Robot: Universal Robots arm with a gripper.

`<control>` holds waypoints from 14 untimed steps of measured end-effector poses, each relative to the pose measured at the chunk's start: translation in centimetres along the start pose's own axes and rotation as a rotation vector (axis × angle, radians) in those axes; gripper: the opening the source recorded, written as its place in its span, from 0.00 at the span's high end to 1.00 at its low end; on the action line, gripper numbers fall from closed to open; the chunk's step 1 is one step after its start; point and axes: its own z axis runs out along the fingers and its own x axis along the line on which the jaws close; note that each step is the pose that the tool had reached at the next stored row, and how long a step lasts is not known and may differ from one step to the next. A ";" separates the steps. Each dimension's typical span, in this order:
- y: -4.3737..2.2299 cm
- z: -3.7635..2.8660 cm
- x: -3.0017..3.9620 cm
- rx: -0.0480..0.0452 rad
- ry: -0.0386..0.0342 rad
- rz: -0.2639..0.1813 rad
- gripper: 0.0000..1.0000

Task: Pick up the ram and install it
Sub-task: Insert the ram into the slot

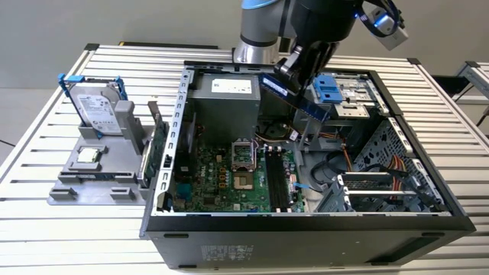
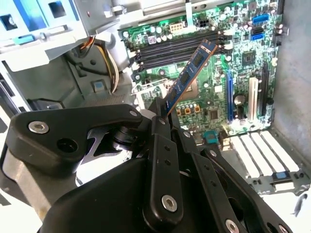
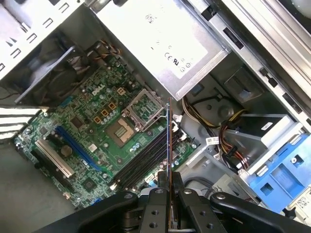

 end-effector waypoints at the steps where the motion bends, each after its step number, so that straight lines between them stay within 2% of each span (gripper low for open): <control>1: 0.00 0.00 0.00 0.0000 -0.0005 0.011 1.00; 14: 0.00 0.02 0.00 0.0009 -0.0052 0.130 1.00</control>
